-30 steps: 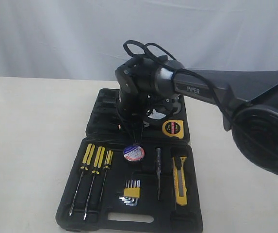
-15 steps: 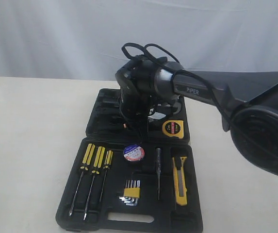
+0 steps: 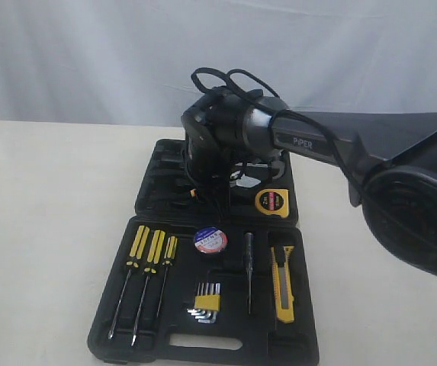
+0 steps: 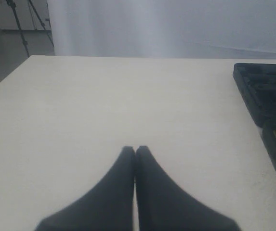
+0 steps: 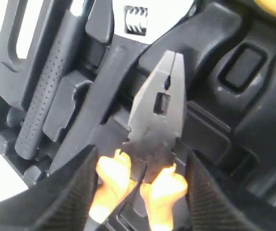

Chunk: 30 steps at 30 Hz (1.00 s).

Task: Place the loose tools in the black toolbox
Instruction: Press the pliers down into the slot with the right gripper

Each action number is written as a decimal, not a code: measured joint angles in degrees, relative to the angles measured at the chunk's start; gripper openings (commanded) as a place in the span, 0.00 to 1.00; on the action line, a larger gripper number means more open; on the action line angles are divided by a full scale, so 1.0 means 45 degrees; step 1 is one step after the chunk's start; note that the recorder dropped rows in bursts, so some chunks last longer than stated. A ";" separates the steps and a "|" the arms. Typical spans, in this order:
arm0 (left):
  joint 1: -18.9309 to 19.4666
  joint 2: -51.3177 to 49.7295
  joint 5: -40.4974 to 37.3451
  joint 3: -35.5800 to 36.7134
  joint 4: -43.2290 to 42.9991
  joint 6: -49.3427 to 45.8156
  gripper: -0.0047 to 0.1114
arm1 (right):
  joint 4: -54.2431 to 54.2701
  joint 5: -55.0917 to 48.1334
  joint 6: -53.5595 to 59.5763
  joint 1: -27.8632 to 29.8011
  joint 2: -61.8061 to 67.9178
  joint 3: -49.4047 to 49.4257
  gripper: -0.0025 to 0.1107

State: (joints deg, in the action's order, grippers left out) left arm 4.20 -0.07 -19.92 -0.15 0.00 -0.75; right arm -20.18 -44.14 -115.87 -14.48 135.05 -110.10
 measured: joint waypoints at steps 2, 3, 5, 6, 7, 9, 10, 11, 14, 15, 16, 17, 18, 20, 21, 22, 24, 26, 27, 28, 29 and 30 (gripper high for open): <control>0.0000 0.0000 0.0000 0.0000 0.0000 0.0000 0.04 | 0.0000 0.0000 0.0000 0.0000 0.0000 0.0000 0.02; 0.0000 0.0000 0.0000 0.0000 0.0000 0.0000 0.04 | 0.0000 0.0000 0.0000 0.0000 0.0000 0.0000 0.02; 0.0000 0.0000 0.0000 0.0000 0.0000 0.0000 0.04 | 0.0000 0.0000 0.0000 0.0000 0.0000 0.0000 0.02; 0.0000 0.0000 0.0000 0.0000 0.0000 0.0000 0.04 | 0.0000 0.0000 0.0000 0.0000 0.0000 0.0000 0.02; 0.0000 0.0000 0.0000 0.0000 0.0000 0.0000 0.04 | 0.0000 0.0000 0.0000 0.0000 0.0000 0.0000 0.02; 0.0000 0.0000 0.0000 0.0000 0.0000 0.0000 0.04 | 0.0000 0.0000 0.0000 0.0000 0.0000 0.0000 0.02; 0.0000 0.0000 0.0000 0.0000 0.0000 0.0000 0.04 | 0.0000 0.0000 0.0000 0.0000 0.0000 0.0000 0.02; 0.0000 0.0000 0.0000 0.0000 0.0000 0.0000 0.04 | 0.0000 0.0000 0.0000 0.0000 0.0000 0.0000 0.02; 0.0000 0.0000 0.0000 0.0000 0.0000 0.0000 0.04 | 0.0000 0.0000 0.0000 0.0000 0.0000 0.0000 0.02; 0.0000 0.0000 0.0000 0.0000 0.0000 0.0000 0.04 | 0.0000 0.0000 0.0000 0.0000 0.0000 0.0000 0.02; 0.0000 0.0000 0.0000 0.0000 0.0000 0.0000 0.04 | 0.0000 0.0000 0.0000 0.0000 0.0000 0.0000 0.02; 0.0000 0.0000 0.0000 0.0000 0.0000 0.0000 0.04 | 0.0000 0.0000 0.0000 0.0000 0.0000 0.0000 0.02; 0.0000 0.0000 0.0000 0.0000 0.0000 0.0000 0.04 | 0.0000 0.0000 0.0000 0.0000 0.0000 0.0000 0.02; 0.0000 0.0000 0.0000 0.0000 0.0000 0.0000 0.04 | -0.0100 0.0000 0.0050 0.0000 0.0000 0.0000 0.02; 0.0000 0.0000 0.0000 0.0000 0.0000 0.0000 0.04 | -0.0158 0.0000 0.0050 0.0000 0.0000 0.0000 0.02; 0.0000 0.0000 0.0000 0.0000 0.0000 0.0000 0.04 | -0.0187 0.0000 0.0076 0.0000 0.0000 0.0000 0.02; 0.0000 0.0000 0.0000 0.0000 0.0000 0.0000 0.04 | -0.0273 0.0000 0.0084 0.0000 0.0000 0.0000 0.05; 0.0000 0.0000 0.0000 0.0000 0.0000 0.0000 0.04 | -0.0291 0.0000 0.0084 0.0000 0.0000 0.0000 0.16; 0.0000 0.0000 0.0000 0.0000 0.0000 0.0000 0.04 | -0.0291 0.0000 0.0084 0.0000 0.0000 0.0000 0.29; 0.0000 0.0000 0.0000 0.0000 0.0000 0.0000 0.04 | -0.0322 -0.0071 0.0084 0.0000 0.0000 0.0000 0.39; 0.0000 0.0000 0.0000 0.0000 0.0000 0.0000 0.04 | -0.0322 -0.0163 0.0084 0.0000 0.0000 0.0000 0.47; 0.0000 0.0000 0.0000 0.0000 0.0000 0.0000 0.04 | -0.0322 -0.0187 0.0084 0.0000 0.0000 0.0000 0.52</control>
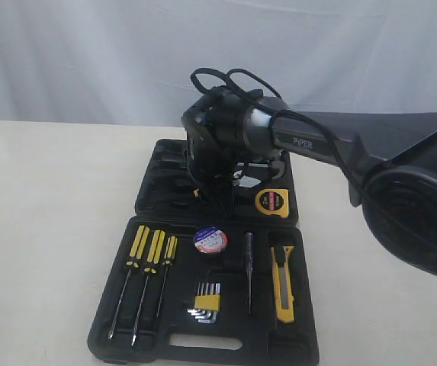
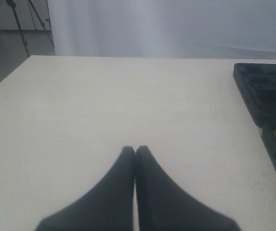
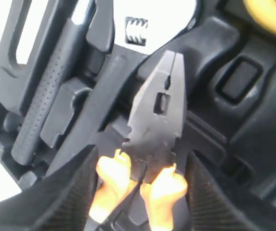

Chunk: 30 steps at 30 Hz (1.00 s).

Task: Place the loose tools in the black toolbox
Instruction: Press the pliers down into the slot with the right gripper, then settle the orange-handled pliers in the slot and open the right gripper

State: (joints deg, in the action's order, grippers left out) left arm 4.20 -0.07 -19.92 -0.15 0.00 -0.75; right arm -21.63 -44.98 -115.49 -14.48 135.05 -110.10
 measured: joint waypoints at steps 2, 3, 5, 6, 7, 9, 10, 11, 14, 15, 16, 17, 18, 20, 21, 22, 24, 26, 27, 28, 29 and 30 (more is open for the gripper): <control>0.0000 0.0000 0.0000 0.0000 0.0000 0.0000 0.04 | 0.0000 0.0025 0.0071 0.0000 0.0000 0.0000 0.59; 0.0000 0.0000 0.0000 0.0000 0.0000 0.0000 0.04 | 0.0000 0.0129 0.0095 0.0000 0.0000 0.0000 0.59; 0.0000 0.0000 0.0000 0.0000 0.0000 0.0000 0.04 | -0.0022 0.0241 0.0142 0.0000 0.0000 0.0000 0.59; 0.0000 0.0000 0.0000 0.0000 0.0000 0.0000 0.04 | -0.0022 0.0241 0.0142 0.0000 0.0000 0.0000 0.59; 0.0000 0.0000 0.0000 0.0000 0.0000 0.0000 0.04 | -0.0022 0.0241 0.0142 0.0000 0.0000 0.0000 0.59; 0.0000 0.0000 0.0000 0.0000 0.0000 0.0000 0.04 | -0.0022 0.0267 0.0142 0.0000 0.0000 0.0000 0.59; 0.0000 0.0000 0.0000 0.0000 0.0000 0.0000 0.04 | -0.0022 0.0267 0.0142 0.0000 0.0000 0.0000 0.59; 0.0000 0.0000 0.0000 0.0000 0.0000 0.0000 0.04 | -0.0022 0.0267 0.0142 0.0000 0.0000 0.0000 0.59; 0.0000 0.0000 0.0000 0.0000 0.0000 0.0000 0.04 | -0.0022 0.0267 0.0142 0.0000 0.0000 0.0000 0.59; 0.0000 0.0000 0.0000 0.0000 0.0000 0.0000 0.04 | -0.0022 0.0291 0.0142 0.0000 0.0000 0.0000 0.59; 0.0000 0.0000 0.0000 0.0000 0.0000 0.0000 0.04 | 0.0030 0.0322 0.0109 0.0000 0.0000 0.0000 0.59; 0.0000 0.0000 0.0000 0.0000 0.0000 0.0000 0.04 | 0.0135 0.0378 0.0014 0.0000 0.0000 0.0000 0.59; 0.0000 0.0000 0.0000 0.0000 0.0000 0.0000 0.04 | 0.0238 0.0447 -0.0089 0.0000 0.0000 0.0000 0.59; 0.0000 0.0000 0.0000 0.0000 0.0000 0.0000 0.04 | 0.0463 0.0590 -0.0360 0.0000 0.0000 0.0000 0.59; 0.0000 0.0000 0.0000 0.0000 0.0000 0.0000 0.04 | 0.0523 0.0574 -0.0645 -0.0026 0.0000 0.0000 0.59; 0.0000 0.0000 0.0000 0.0000 0.0000 0.0000 0.04 | 0.0523 0.0574 -0.0796 -0.0026 0.0000 0.0000 0.59; 0.0000 0.0000 0.0000 0.0000 0.0000 0.0000 0.04 | 0.0553 0.0660 -0.1020 -0.0144 0.0000 0.0000 0.59; 0.0000 0.0000 0.0000 0.0000 0.0000 0.0000 0.04 | 0.0707 0.0754 -0.1049 -0.0230 0.0000 0.0000 0.59; 0.0000 0.0000 0.0000 0.0000 0.0000 0.0000 0.04 | 0.0844 0.0814 -0.1049 -0.0260 0.0000 0.0000 0.59; 0.0000 0.0000 0.0000 0.0000 0.0000 0.0000 0.04 | 0.0958 0.0863 -0.1078 -0.0260 0.0000 0.0000 0.59; 0.0000 0.0000 0.0000 0.0000 0.0000 0.0000 0.04 | 0.0958 0.0895 -0.1078 -0.0260 0.0000 0.0000 0.59; 0.0000 0.0000 0.0000 0.0000 0.0000 0.0000 0.04 | 0.0958 0.0895 -0.1078 -0.0260 0.0000 0.0000 0.59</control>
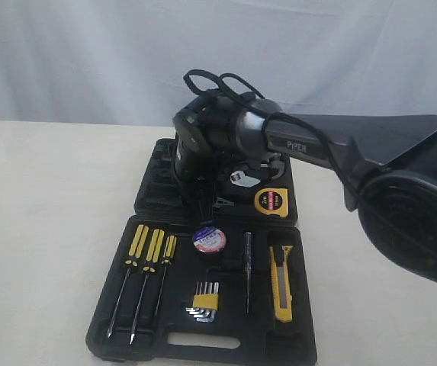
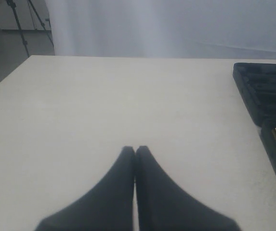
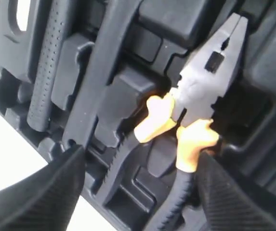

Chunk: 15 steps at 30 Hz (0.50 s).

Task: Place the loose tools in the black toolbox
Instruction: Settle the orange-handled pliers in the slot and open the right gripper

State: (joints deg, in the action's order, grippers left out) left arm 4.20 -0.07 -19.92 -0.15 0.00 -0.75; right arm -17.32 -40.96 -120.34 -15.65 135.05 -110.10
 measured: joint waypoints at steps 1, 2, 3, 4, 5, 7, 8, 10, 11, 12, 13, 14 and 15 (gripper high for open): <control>0.0000 0.0000 0.0000 0.0000 0.0000 0.0000 0.04 | 0.0019 0.0000 0.0000 0.0000 0.0000 0.0000 0.59; 0.0000 0.0000 0.0000 0.0000 0.0000 0.0000 0.04 | 0.0019 0.0000 0.0000 0.0000 0.0000 0.0000 0.59; 0.0000 0.0000 0.0000 0.0000 0.0000 0.0000 0.04 | 0.0019 0.0000 0.0000 0.0000 -0.0056 0.0000 0.59; 0.0000 0.0000 0.0000 0.0000 0.0000 0.0000 0.04 | -0.0008 -0.0062 0.0000 0.0000 -0.0108 0.0000 0.59; 0.0000 0.0000 0.0000 0.0000 0.0000 0.0000 0.04 | -0.0030 -0.0319 0.0000 0.0000 -0.0249 0.0000 0.59; 0.0000 0.0000 0.0000 0.0000 0.0000 0.0000 0.04 | -0.0117 -0.0862 0.0000 0.0000 -0.0456 0.0000 0.59; 0.0000 0.0000 0.0000 0.0000 0.0000 0.0000 0.04 | -0.0209 -0.1093 0.0000 0.0000 -0.0584 0.0000 0.59; 0.0000 0.0000 0.0000 0.0000 0.0000 0.0000 0.04 | -0.0381 -0.1046 0.0000 0.0000 -0.0635 0.0000 0.59; 0.0000 0.0000 0.0000 0.0000 0.0000 0.0000 0.04 | -0.0381 -0.0912 0.0000 0.0000 -0.0635 0.0000 0.59; 0.0000 0.0000 0.0000 0.0000 0.0000 0.0000 0.04 | -0.0381 -0.0735 0.0000 0.0000 -0.0635 0.0000 0.59; 0.0000 0.0000 0.0000 0.0000 0.0000 0.0000 0.04 | -0.0381 -0.0562 0.0055 -0.0025 -0.0635 0.0000 0.58; 0.0000 0.0000 0.0000 0.0000 0.0000 0.0000 0.04 | -0.0358 -0.0111 0.0179 -0.0076 -0.0635 -0.0004 0.56; 0.0000 0.0000 0.0000 0.0000 0.0000 0.0000 0.04 | -0.0358 0.0049 0.0247 -0.0102 -0.0635 -0.0004 0.52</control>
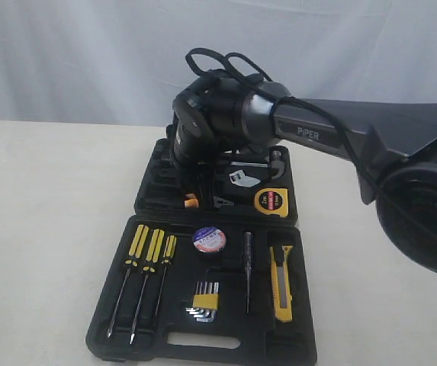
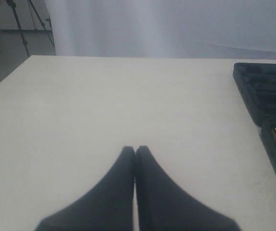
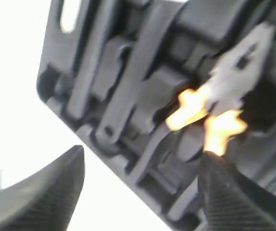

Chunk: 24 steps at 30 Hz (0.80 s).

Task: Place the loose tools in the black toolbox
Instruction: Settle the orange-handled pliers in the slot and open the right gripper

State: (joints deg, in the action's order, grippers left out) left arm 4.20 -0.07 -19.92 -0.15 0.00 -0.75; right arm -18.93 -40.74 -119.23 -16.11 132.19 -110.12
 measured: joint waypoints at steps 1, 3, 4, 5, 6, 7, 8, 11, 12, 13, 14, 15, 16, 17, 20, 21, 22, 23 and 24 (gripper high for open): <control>0.0000 0.0000 0.0000 0.0000 0.0000 0.0000 0.04 | 0.0000 0.0173 0.0085 -0.0050 -0.0034 0.0000 0.46; 0.0000 0.0000 0.0000 0.0000 0.0000 0.0000 0.04 | 0.0000 0.0458 0.0260 -0.0102 -0.0034 0.0000 0.32; 0.0000 0.0000 0.0000 0.0000 0.0000 0.0000 0.04 | 0.0000 0.0601 0.0328 -0.0155 -0.0034 0.0000 0.23; 0.0000 0.0000 0.0000 0.0000 0.0000 0.0000 0.04 | 0.0000 0.0740 0.0435 -0.0204 -0.0034 0.0000 0.14; 0.0000 0.0000 0.0000 0.0000 0.0000 0.0000 0.04 | 0.0000 0.0832 0.0464 -0.0257 -0.0034 0.0000 0.05; 0.0000 0.0000 0.0000 0.0000 0.0000 0.0000 0.04 | 0.0000 0.0946 0.0496 -0.0323 -0.0034 0.0000 0.02; 0.0000 0.0000 0.0000 0.0000 0.0000 0.0000 0.04 | 0.0000 0.1045 0.0496 -0.0375 -0.0034 0.0000 0.02; 0.0000 0.0000 0.0000 0.0000 0.0000 0.0000 0.04 | 0.0000 0.1284 0.0496 -0.0488 -0.0010 0.0000 0.02; 0.0000 0.0000 0.0000 0.0000 0.0000 0.0000 0.04 | 0.0000 0.1419 0.0496 -0.0484 -0.0010 0.0000 0.02; 0.0000 0.0000 0.0000 0.0000 0.0000 0.0000 0.04 | 0.0000 0.1521 0.0496 -0.0492 0.0044 0.0000 0.02; 0.0000 0.0000 0.0000 0.0000 0.0000 0.0000 0.04 | 0.0000 0.1604 0.0513 -0.0492 0.0072 0.0000 0.02; 0.0000 0.0000 0.0000 0.0000 0.0000 0.0000 0.04 | 0.0000 0.1651 0.0513 -0.0492 0.0133 0.0000 0.02; 0.0000 0.0000 0.0000 0.0000 0.0000 0.0000 0.04 | 0.0000 0.1651 0.0513 -0.0492 0.0182 0.0000 0.02; 0.0000 0.0000 0.0000 0.0000 0.0000 0.0000 0.04 | 0.0000 0.1651 0.0513 -0.0513 0.0245 0.0000 0.02; 0.0000 0.0000 0.0000 0.0000 0.0000 0.0000 0.04 | 0.0000 0.1554 0.0462 -0.0541 0.0415 0.0000 0.02; 0.0000 0.0000 0.0000 0.0000 0.0000 0.0000 0.04 | 0.0000 0.1441 0.0410 -0.0562 0.0450 0.0000 0.02; 0.0000 0.0000 0.0000 0.0000 0.0000 0.0000 0.04 | 0.0000 0.1290 0.0410 -0.0562 0.0479 0.0000 0.02; 0.0000 0.0000 0.0000 0.0000 0.0000 0.0000 0.04 | 0.0000 0.1104 0.0380 -0.0593 0.0525 0.0000 0.02; 0.0000 0.0000 0.0000 0.0000 0.0000 0.0000 0.04 | 0.0000 0.0939 0.0358 -0.0619 0.0527 0.0000 0.02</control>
State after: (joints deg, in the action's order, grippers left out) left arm 4.20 -0.07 -19.92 -0.15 0.00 -0.75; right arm -18.93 -36.51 -117.62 -18.90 134.56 -110.12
